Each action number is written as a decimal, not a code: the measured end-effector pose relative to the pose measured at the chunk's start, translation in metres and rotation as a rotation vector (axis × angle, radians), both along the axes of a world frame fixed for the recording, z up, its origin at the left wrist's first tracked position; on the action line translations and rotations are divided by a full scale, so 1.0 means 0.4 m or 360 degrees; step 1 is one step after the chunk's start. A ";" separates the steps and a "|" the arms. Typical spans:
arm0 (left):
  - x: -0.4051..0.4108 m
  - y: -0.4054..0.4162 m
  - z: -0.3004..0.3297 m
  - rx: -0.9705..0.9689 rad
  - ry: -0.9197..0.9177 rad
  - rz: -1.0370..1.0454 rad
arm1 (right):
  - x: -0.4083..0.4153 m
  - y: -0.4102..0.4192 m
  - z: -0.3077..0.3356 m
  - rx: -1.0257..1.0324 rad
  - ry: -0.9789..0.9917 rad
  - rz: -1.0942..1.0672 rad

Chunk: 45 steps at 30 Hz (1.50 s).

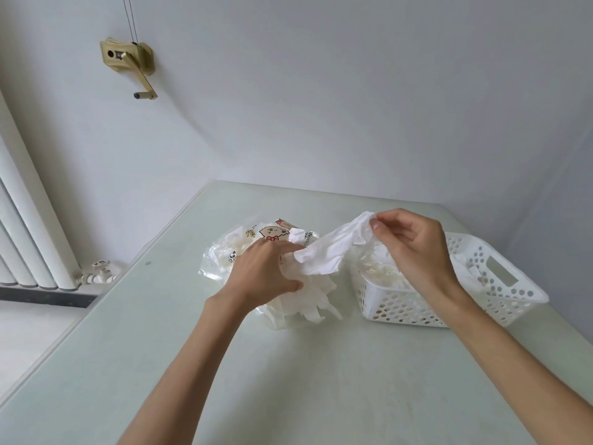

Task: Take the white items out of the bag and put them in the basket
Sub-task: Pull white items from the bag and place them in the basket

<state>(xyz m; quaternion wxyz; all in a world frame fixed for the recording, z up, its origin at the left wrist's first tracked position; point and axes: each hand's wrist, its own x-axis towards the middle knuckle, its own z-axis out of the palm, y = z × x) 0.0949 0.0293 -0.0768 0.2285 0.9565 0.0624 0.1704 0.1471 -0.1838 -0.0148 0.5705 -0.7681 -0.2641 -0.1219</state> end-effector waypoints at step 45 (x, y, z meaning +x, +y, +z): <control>0.103 -0.341 0.339 -0.1140 0.0434 -0.0543 | 0.073 -0.319 0.133 0.0106 -0.0145 -0.0233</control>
